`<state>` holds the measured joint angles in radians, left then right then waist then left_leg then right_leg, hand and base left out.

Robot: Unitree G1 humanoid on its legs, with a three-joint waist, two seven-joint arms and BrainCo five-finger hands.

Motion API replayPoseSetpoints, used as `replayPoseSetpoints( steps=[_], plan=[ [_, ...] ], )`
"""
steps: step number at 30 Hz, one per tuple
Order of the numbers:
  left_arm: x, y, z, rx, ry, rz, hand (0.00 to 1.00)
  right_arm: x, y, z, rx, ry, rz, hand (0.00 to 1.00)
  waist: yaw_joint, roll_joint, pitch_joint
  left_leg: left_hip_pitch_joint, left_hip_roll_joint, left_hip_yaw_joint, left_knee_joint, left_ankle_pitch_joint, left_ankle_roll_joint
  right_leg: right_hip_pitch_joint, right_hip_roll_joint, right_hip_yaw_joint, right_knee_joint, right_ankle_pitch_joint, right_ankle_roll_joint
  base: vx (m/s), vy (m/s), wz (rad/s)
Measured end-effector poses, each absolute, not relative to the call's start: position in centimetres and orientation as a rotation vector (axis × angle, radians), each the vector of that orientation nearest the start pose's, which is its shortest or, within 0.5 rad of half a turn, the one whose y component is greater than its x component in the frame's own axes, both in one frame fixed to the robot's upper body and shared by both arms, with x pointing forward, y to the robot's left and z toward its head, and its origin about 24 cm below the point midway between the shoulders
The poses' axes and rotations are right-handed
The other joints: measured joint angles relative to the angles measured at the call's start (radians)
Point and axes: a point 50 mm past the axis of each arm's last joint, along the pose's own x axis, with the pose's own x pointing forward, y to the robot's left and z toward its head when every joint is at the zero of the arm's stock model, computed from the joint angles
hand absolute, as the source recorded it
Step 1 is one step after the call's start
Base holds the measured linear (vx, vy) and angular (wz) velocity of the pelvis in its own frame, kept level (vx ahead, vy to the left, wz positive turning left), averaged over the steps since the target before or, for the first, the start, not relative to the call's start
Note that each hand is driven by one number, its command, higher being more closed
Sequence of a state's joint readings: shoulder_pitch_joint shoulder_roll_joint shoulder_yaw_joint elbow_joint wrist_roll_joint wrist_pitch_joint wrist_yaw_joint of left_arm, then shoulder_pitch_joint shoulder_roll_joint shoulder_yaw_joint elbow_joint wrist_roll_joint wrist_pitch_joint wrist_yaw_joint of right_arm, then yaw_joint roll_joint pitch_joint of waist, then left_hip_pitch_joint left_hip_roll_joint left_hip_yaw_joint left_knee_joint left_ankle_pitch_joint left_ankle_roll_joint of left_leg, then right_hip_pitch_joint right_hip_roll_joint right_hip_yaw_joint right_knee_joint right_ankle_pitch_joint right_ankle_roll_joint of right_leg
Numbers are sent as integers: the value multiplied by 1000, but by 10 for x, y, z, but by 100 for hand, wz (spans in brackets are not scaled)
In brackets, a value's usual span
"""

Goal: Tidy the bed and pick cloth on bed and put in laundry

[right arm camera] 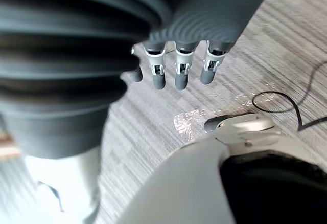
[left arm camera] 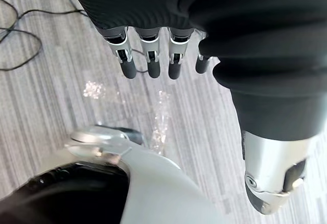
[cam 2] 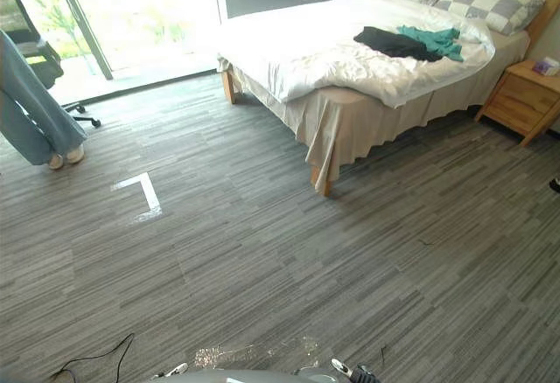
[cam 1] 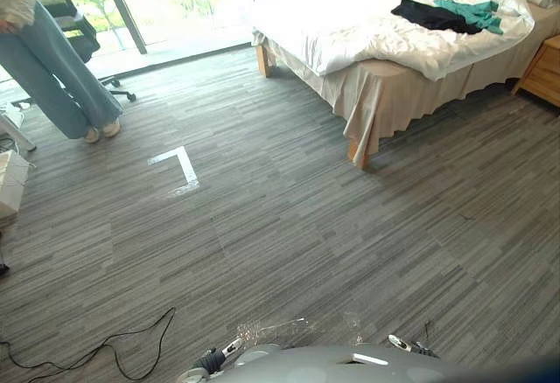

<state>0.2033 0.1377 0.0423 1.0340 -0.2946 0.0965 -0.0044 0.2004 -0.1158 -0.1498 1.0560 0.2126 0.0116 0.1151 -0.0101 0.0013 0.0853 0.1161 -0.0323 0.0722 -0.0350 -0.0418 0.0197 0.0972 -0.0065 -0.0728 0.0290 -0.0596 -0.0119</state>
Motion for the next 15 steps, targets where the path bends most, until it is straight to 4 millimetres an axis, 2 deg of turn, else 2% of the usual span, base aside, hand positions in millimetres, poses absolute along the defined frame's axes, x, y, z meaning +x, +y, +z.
replayPoseSetpoints(
  steps=[5, 15],
  plan=[
    [41, 210, -169, -205, 1277, 294, 0, 43, -209, -168, 248, 1201, -282, 0, 1, -5, 0, 47, -2, -3, -59, 18, 3, 36, 1, -18, -43, 2, 2, 67, 0, 5],
    [47, 215, -167, -146, 1261, 263, 0, 47, -204, -168, 267, 1190, -279, 0, 0, -23, 19, 74, -1, 2, -61, 14, -4, 59, 2, -20, -57, 0, 14, 11, -15, -1]
  ],
)
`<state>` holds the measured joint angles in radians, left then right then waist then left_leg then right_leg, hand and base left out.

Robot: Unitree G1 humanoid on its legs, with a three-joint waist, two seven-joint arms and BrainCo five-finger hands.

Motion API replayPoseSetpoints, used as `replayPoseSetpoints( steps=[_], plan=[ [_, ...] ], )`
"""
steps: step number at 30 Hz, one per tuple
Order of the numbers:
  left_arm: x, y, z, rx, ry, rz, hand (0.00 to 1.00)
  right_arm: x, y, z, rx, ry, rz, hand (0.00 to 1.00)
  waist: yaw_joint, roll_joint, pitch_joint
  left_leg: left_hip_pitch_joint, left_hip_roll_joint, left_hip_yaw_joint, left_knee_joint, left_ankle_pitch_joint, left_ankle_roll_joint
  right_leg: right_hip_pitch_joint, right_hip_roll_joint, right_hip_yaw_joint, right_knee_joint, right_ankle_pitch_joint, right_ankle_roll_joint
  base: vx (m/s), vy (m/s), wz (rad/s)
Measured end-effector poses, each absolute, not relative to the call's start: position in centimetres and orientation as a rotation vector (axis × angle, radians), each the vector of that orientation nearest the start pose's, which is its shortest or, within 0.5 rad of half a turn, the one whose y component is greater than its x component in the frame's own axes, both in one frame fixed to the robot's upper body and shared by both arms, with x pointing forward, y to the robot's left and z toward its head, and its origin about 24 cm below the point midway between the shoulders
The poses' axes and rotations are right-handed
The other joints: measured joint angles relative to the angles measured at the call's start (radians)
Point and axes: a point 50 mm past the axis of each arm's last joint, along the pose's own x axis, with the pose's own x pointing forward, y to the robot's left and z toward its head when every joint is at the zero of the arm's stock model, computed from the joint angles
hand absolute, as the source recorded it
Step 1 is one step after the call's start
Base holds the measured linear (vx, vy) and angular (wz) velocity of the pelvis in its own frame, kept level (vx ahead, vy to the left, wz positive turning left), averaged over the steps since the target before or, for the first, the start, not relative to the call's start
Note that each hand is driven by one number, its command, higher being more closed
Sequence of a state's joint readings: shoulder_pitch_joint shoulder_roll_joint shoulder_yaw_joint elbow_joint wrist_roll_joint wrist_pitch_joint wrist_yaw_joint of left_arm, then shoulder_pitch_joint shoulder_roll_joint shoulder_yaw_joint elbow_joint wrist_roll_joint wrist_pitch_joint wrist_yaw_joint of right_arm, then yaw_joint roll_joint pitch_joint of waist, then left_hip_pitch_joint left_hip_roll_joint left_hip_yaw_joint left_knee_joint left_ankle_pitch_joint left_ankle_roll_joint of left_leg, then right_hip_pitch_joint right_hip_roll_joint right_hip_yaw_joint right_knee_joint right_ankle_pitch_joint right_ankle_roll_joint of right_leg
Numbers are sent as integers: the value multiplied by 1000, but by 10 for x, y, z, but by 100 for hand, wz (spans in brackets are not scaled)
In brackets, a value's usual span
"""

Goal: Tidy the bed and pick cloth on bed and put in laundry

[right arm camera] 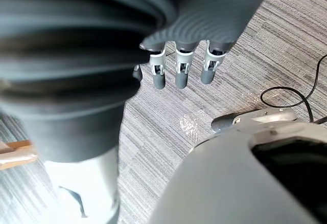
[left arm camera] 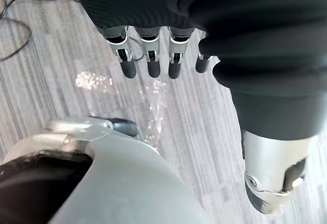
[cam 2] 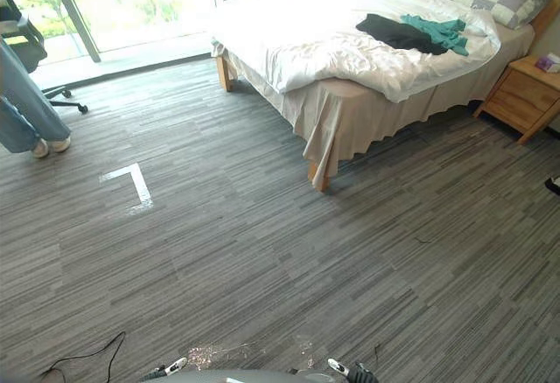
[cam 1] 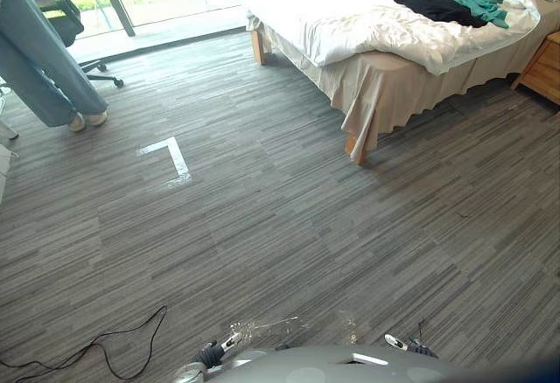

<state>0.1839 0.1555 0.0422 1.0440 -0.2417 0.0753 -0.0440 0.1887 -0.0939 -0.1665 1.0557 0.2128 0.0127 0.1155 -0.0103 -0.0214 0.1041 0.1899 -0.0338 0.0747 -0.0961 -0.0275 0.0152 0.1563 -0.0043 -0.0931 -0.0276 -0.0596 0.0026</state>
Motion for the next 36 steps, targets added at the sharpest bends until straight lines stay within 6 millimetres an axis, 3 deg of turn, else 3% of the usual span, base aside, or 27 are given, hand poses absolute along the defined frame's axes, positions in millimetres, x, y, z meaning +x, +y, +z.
replayPoseSetpoints(
  steps=[7, 9, 11, 12, 14, 16, 19, 20, 22, 23, 24, 26, 27, 28, 30, 32, 33, 34, 35, 36],
  plan=[
    [50, 215, -167, -144, 1256, 257, 0, 50, -204, -168, 279, 1180, -280, 0, -2, 0, 14, 0, 1, 26, 0, -3, -3, -18, 2, 26, 21, -6, -5, -47, -17, -11],
    [55, 215, -166, -140, 1249, 250, 0, 57, -203, -166, 293, 1154, -283, 0, -8, -6, 34, -3, -1, 31, 0, -10, -1, -72, -3, 32, 119, -57, 4, -54, -13, -12],
    [61, 217, -165, -125, 1237, 241, 0, 63, -202, -166, 310, 1137, -285, 0, -16, -17, 65, -4, -14, 42, 9, -20, 15, -138, -26, 33, 259, -131, 42, -45, -7, -9],
    [66, 219, -164, -111, 1228, 231, 0, 66, -201, -165, 319, 1130, -289, 0, -20, -21, 82, -13, -20, 57, 31, -36, 29, -187, -46, 31, 371, -167, 99, -24, -5, -15],
    [71, 220, -163, -105, 1216, 225, 0, 71, -202, -164, 331, 1116, -298, 0, -18, -25, 112, -21, -20, 88, 66, -62, 45, -299, -71, 16, 591, -156, 112, -42, 10, -42],
    [71, 221, -163, -102, 1216, 226, 0, 71, -204, -163, 367, 1099, -331, 0, -29, -25, 133, 3, -13, 113, 102, -87, 56, -361, -114, -27, 734, -182, 75, 61, 30, -46],
    [75, 219, -163, -89, 1213, 183, 0, 72, -206, -163, 391, 1081, -344, 0, -43, -1, 148, 21, 60, 141, 184, -169, 24, -369, -115, -76, 644, -205, 71, 164, -35, -46],
    [83, 218, -161, -89, 1198, 163, 0, 74, -207, -162, 406, 1067, -355, 0, -46, 9, 167, 19, 104, 151, 213, -196, 1, -390, -98, -94, 564, -186, 63, 338, -184, -38],
    [91, 216, -161, -87, 1189, 139, 0, 81, -209, -160, 415, 1038, -366, 0, -48, 24, 202, 37, 158, 173, 222, -222, -36, -426, -80, -117, 380, -74, 57, 360, -210, -41],
    [92, 218, -160, -89, 1190, 131, 0, 81, -207, -160, 413, 1021, -370, 0, -54, 18, 219, 65, 172, 189, 221, -238, -61, -441, -88, -115, 247, 18, 76, 416, -259, -40],
    [91, 221, -160, -73, 1196, 129, 0, 77, -205, -160, 412, 1006, -380, 0, -56, 4, 230, 106, 173, 206, 228, -260, -91, -458, -114, -112, 177, 71, 90, 560, -379, -35],
    [86, 220, -162, -49, 1211, 115, 0, 71, -205, -158, 377, 985, -392, 0, -68, 7, 234, 188, 197, 229, 230, -327, -105, -457, -153, -121, 193, 92, 95, 467, -361, -11],
    [85, 215, -163, -48, 1214, 103, 0, 73, -209, -156, 365, 966, -397, 0, -77, 20, 232, 219, 219, 236, 227, -345, -94, -469, -144, -143, 264, 129, 78, 578, -439, -8],
    [80, 208, -165, -48, 1224, 82, 0, 78, -214, -150, 321, 917, -385, 0, -79, 62, 198, 220, 254, 236, 280, -324, -53, -534, -125, -173, 424, 97, 25, 591, -457, -32],
    [86, 206, -164, -44, 1196, 65, 0, 99, -223, -141, 251, 847, -369, 0, -82, 76, 192, 140, 308, 200, 468, -207, -95, -541, -92, -181, 487, 22, -76, 579, -519, -35],
    [89, 201, -163, -88, 1163, 72, 0, 112, -225, -135, 226, 796, -344, 0, -82, 90, 186, 14, 356, 134, 755, -85, -148, -499, -31, -175, 459, -39, -97, 561, -400, -34],
    [94, 200, -161, -125, 1116, 95, 0, 119, -223, -133, 226, 784, -318, 0, -79, 108, 182, -70, 350, 82, 974, -100, -161, -420, 23, -164, 378, -41, -102, 633, -336, -41],
    [97, 201, -160, -134, 1098, 103, 0, 121, -221, -133, 224, 782, -308, 0, -80, 109, 183, -107, 337, 66, 1060, -121, -162, -367, 48, -157, 330, -39, -101, 492, -235, -40],
    [100, 202, -158, -146, 1073, 112, 0, 121, -216, -134, 218, 790, -281, 0, -73, 84, 191, -160, 290, 53, 1163, -169, -157, -262, 85, -123, 245, -29, -94, 681, -317, -35],
    [103, 207, -155, -139, 1053, 117, 0, 121, -211, -135, 219, 796, -254, 0, -53, 69, 194, -215, 223, 61, 1168, -207, -147, -170, 101, -95, 181, -32, -97, 529, -243, -41]
  ],
)
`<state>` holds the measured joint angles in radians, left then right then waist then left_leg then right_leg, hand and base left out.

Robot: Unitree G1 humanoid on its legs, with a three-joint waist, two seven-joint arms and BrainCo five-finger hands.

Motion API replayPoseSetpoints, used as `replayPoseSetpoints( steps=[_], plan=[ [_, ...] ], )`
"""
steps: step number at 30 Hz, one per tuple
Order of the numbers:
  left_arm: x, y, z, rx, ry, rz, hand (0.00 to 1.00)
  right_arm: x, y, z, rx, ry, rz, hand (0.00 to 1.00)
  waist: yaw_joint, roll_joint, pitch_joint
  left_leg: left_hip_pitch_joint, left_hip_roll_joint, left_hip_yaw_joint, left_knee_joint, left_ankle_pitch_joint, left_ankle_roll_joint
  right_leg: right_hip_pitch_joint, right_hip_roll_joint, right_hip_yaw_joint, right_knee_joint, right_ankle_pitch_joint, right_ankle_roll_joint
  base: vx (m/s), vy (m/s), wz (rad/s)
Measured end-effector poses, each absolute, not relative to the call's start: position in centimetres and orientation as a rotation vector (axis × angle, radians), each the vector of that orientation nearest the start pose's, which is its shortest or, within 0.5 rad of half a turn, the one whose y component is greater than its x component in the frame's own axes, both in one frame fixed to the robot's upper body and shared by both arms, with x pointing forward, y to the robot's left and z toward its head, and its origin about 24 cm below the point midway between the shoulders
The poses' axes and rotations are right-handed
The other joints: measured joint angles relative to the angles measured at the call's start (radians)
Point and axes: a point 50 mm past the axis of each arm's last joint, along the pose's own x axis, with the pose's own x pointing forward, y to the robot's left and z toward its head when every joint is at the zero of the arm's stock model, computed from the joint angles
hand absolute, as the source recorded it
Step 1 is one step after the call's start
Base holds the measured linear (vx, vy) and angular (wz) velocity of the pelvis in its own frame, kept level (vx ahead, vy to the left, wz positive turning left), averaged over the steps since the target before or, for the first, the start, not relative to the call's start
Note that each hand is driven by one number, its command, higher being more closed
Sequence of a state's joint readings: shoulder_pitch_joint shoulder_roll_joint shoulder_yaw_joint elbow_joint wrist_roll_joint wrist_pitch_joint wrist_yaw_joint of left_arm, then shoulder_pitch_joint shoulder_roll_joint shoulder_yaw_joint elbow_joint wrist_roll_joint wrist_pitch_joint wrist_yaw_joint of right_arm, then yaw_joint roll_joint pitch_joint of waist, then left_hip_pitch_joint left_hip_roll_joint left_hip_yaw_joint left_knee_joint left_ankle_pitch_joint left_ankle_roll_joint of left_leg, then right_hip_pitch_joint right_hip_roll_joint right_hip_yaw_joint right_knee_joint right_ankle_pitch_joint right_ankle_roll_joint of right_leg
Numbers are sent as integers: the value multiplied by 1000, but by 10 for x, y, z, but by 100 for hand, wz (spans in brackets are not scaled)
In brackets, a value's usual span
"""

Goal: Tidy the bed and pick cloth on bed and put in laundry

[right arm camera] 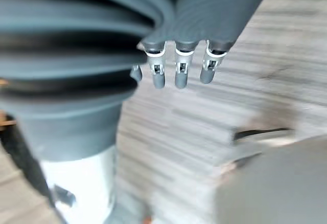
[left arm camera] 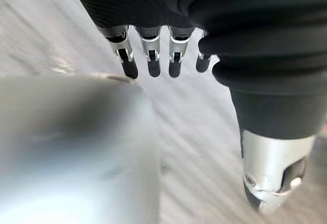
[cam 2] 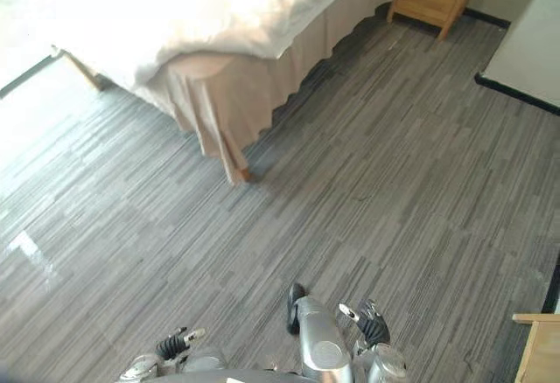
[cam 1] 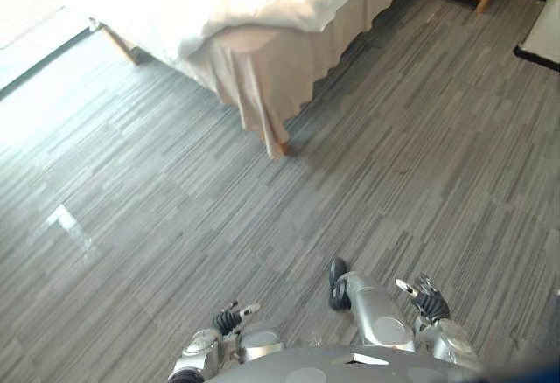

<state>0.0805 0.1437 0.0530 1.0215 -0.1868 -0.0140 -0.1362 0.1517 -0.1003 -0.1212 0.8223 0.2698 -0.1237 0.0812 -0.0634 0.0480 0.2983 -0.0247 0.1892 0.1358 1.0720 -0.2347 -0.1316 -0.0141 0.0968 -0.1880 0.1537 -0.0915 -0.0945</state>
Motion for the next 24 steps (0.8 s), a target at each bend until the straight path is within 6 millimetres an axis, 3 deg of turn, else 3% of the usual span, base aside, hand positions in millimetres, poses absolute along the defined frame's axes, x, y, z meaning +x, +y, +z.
replayPoseSetpoints(
  steps=[2, 4, 5, 6, 8, 9, 10, 11, 12, 13, 14, 15, 16, 17, 18, 19, 20, 21, 22, 24],
  plan=[
    [109, 210, -152, -144, 1010, 115, 0, 124, -203, -135, 223, 805, -207, 0, 29, -27, 9, -107, -84, 45, -134, -39, 47, 93, 8, 30, -70, -14, -5, 523, -243, -59],
    [112, 210, -150, -178, 975, 140, 0, 127, -201, -136, 221, 817, -180, 0, 44, -37, 18, -185, -129, 135, -420, -25, 56, 161, 10, 46, -92, -33, -5, 444, -191, -51],
    [113, 210, -149, -183, 963, 144, 0, 125, -199, -138, 228, 829, -174, 0, 53, -34, 19, -211, -142, 213, -605, 26, 67, 210, 18, 62, -114, -55, -21, 461, -141, -22],
    [110, 206, -150, -189, 970, 145, 0, 127, -201, -137, 221, 825, -174, 0, 51, -17, 10, -238, -149, 278, -731, 88, 85, 270, 40, 71, -142, -94, -9, 577, -116, -13],
    [106, 207, -151, -199, 977, 163, 0, 125, -203, -138, 211, 831, -181, 0, 53, -13, -11, -275, -159, 369, -757, 115, 129, 322, 66, 67, -117, -185, -21, 591, -48, 7],
    [100, 211, -152, -198, 994, 203, 0, 124, -201, -139, 215, 842, -184, 0, 62, -49, -44, -284, -181, 440, -700, 102, 234, 314, 49, 64, -21, -257, 7, 644, -66, -3],
    [95, 213, -153, -191, 1015, 218, 0, 123, -201, -141, 216, 851, -189, 0, 70, -56, -63, -274, -191, 456, -684, 98, 294, 280, 41, 37, 77, -279, 45, 730, -85, -16],
    [83, 209, -158, -182, 1074, 219, 0, 126, -204, -140, 205, 848, -202, 0, 65, -32, -100, -232, -199, 453, -733, 96, 310, 162, 56, -57, 349, -265, 83, 744, -98, 11],
    [81, 214, -160, -160, 1097, 217, 0, 130, -202, -140, 220, 846, -217, 0, 48, -39, -111, -197, -230, 413, -784, 119, 409, 84, -3, -116, 562, -248, 95, 821, -123, 53],
    [88, 219, -158, -142, 1088, 208, 0, 134, -204, -140, 244, 838, -240, 0, 42, -72, -90, -123, -277, 365, -840, 132, 374, 19, -88, -132, 716, -288, 64, 625, -98, 83],
    [93, 217, -157, -151, 1068, 205, 0, 133, -207, -140, 250, 835, -258, 0, 39, -67, -75, -48, -287, 331, -866, 131, 356, 9, -126, -130, 728, -319, 84, 609, -90, 88],
    [95, 215, -156, -164, 1056, 204, 0, 129, -209, -140, 255, 837, -269, 0, 33, -58, -73, -3, -288, 296, -888, 129, 346, 9, -140, -129, 701, -330, 104, 502, -76, 151],
    [98, 205, -156, -191, 1024, 182, 0, 126, -211, -140, 272, 817, -282, 0, 4, -23, -77, 89, -261, 177, -929, 123, 317, -11, -159, -111, 583, -338, 119, 611, -164, 158],
    [101, 198, -156, -210, 1008, 172, 0, 125, -212, -140, 273, 812, -285, 0, -2, -7, -78, 110, -240, 147, -935, 118, 302, -34, -163, -85, 535, -334, 125, 589, -201, 178],
    [105, 192, -156, -225, 989, 161, 0, 125, -211, -140, 279, 806, -283, 0, 0, 3, -79, 128, -220, 101, -943, 116, 276, -62, -169, -39, 448, -305, 170, 603, -333, 168],
    [108, 182, -156, -241, 980, 125, 0, 124, -205, -141, 316, 792, -293, 0, 0, -5, -83, 151, -202, 12, -958, 92, 230, -94, -195, 91, 258, -210, 218, 468, -325, 171],
    [110, 183, -155, -230, 975, 113, 0, 122, -200, -142, 338, 795, -300, 0, 3, -30, -89, 150, -207, -22, -955, 86, 218, -101, -210, 159, 182, -161, 227, 454, -378, 180],
    [112, 192, -153, -211, 968, 128, 0, 119, -192, -145, 371, 805, -305, 0, 10, -74, -103, 137, -221, -78, -934, 63, 185, -99, -231, 261, 73, -86, 243, 362, -409, 148],
    [113, 200, -152, -211, 965, 161, 0, 115, -186, -147, 411, 812, -321, 0, 16, -120, -112, 119, -233, -131, -890, 31, 158, -92, -242, 295, 55, 56, 262, 422, -519, 146],
    [107, 186, -156, -301, 977, 219, 0, 119, -195, -143, 427, 777, -363, 0, 54, -32, -121, 114, -126, -150, -862, -3, 99, -73, -160, 251, 109, 35, 249, 403, -470, 99]
  ],
)
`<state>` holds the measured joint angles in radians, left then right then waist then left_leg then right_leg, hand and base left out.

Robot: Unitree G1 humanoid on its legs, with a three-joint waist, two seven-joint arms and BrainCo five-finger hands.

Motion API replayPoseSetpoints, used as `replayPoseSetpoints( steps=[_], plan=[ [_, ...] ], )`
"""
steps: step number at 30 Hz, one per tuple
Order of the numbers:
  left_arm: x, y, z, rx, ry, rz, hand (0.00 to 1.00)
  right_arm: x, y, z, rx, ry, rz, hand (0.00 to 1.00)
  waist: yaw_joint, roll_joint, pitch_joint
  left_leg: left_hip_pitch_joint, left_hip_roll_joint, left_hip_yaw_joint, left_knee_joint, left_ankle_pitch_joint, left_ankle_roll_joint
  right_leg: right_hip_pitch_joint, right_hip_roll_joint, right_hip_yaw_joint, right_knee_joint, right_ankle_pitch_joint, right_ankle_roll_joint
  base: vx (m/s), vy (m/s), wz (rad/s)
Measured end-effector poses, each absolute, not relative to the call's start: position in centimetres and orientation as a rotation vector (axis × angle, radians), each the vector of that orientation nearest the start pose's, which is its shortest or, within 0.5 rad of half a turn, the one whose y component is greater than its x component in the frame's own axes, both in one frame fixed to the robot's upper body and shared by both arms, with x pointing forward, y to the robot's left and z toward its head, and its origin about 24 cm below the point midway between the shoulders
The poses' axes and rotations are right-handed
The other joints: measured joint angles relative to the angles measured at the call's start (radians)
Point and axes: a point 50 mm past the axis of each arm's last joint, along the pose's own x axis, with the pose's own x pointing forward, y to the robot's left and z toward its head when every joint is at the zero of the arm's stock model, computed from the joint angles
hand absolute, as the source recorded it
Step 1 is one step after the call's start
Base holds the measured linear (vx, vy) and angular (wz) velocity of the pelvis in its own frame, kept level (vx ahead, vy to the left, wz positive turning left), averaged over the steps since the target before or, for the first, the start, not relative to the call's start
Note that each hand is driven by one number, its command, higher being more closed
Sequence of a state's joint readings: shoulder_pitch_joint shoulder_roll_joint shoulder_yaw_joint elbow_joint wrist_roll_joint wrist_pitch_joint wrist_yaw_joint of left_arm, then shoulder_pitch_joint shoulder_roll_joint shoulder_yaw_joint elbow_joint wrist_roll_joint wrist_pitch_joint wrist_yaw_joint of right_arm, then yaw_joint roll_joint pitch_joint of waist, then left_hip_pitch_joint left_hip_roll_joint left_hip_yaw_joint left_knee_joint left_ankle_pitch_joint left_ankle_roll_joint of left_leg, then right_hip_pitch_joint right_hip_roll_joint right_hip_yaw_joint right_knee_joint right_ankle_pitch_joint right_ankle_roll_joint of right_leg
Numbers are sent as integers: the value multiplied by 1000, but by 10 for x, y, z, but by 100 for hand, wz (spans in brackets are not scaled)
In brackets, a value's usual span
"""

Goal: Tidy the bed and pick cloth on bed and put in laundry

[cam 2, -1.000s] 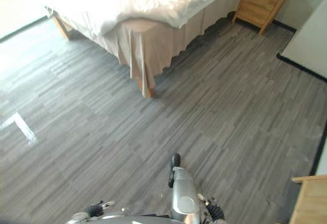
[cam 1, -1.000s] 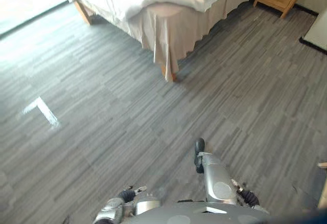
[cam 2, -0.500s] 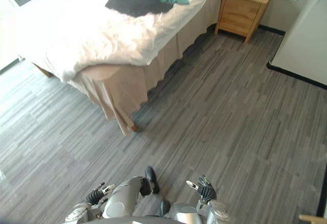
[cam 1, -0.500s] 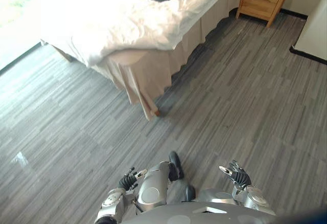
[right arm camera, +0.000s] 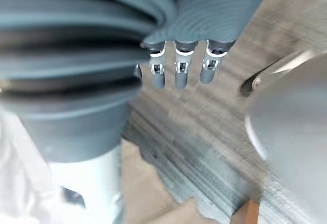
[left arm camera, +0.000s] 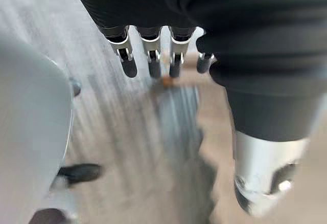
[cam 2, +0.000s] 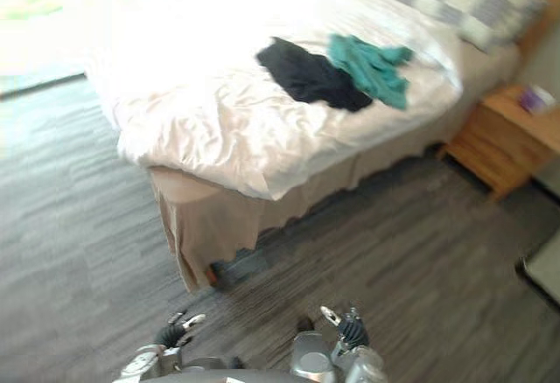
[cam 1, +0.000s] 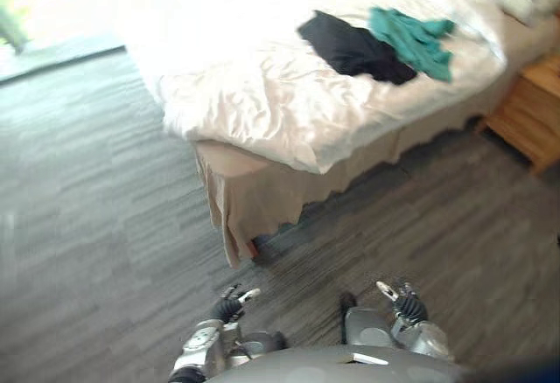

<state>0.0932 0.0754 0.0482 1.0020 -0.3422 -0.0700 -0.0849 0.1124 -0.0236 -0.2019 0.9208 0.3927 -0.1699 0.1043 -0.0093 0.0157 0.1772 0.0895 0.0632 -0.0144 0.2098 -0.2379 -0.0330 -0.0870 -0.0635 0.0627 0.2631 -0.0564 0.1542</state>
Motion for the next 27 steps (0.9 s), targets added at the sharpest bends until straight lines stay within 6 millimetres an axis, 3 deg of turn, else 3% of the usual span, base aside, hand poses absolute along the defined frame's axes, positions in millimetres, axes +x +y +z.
replayPoseSetpoints(
  steps=[3, 7, 10, 12, 13, 14, 16, 18, 23, 25, 27],
  plan=[
    [99, 178, -159, -361, 1008, 254, 0, 118, -197, -144, 421, 797, -349, 0, 2, 25, -10, 39, 45, -7, -72, 43, -40, 48, 22, -74, 22, -51, -40, 269, -267, 96],
    [95, 181, -160, -369, 1021, 267, 0, 118, -195, -146, 420, 817, -295, 0, 6, 20, -27, 53, 60, -10, -131, 111, -46, 80, 26, -125, 8, -64, -63, 128, -185, 67],
    [94, 186, -159, -356, 1017, 274, 0, 113, -193, -150, 431, 846, -281, 0, 10, 3, -43, 27, 56, 25, -160, 140, -49, 98, 12, -171, -61, -76, -80, -4, -55, 48],
    [92, 194, -159, -298, 1030, 258, 0, 100, -191, -155, 450, 884, -297, 0, -22, -27, -50, 14, 35, 143, -210, 209, -18, 127, -35, -268, -94, -71, -84, -62, 15, 117],
    [91, 193, -159, -289, 1038, 249, 0, 91, -188, -157, 464, 908, -313, 0, -31, -25, -51, 17, 38, 212, -207, 197, -6, 144, -38, -304, -100, -72, -83, -59, 40, 118],
    [92, 193, -159, -278, 1041, 241, 0, 86, -192, -158, 467, 918, -349, 0, -32, -25, -51, 17, 39, 252, -209, 204, -14, 157, -38, -325, -104, -72, -83, -46, 38, 80],
    [93, 193, -159, -281, 1037, 252, 0, 83, -194, -159, 449, 941, -350, 0, -12, -32, -52, 21, 29, 224, -226, 218, -14, 174, -39, -327, -119, -70, -81, -86, 31, 34],
    [90, 196, -160, -314, 1042, 315, 0, 82, -191, -160, 458, 957, -344, 0, -4, -34, -58, 42, 19, 220, -270, 245, -13, 182, -41, -330, -132, -66, -88, -121, 29, 11],
    [78, 216, -160, -465, 1012, 647, 0, 70, -197, -161, 458, 983, -361, 0, -29, -36, -67, 28, 2, 184, -313, 266, -12, 183, -46, -350, -161, -70, -99, -106, 22, 22],
    [73, 234, -157, -541, 946, 824, 0, 61, -200, -162, 458, 1003, -368, 0, -28, -30, -70, 27, -1, 176, -313, 262, -13, 185, -44, -350, -168, -78, -112, -38, 12, 19],
    [72, 271, -143, -627, 763, 1053, 0, 48, -207, -163, 467, 1024, -397, 0, -33, -16, -70, 14, -3, 173, -313, 255, -19, 194, -41, -351, -184, -83, -118, 28, 0, 24]
  ],
)
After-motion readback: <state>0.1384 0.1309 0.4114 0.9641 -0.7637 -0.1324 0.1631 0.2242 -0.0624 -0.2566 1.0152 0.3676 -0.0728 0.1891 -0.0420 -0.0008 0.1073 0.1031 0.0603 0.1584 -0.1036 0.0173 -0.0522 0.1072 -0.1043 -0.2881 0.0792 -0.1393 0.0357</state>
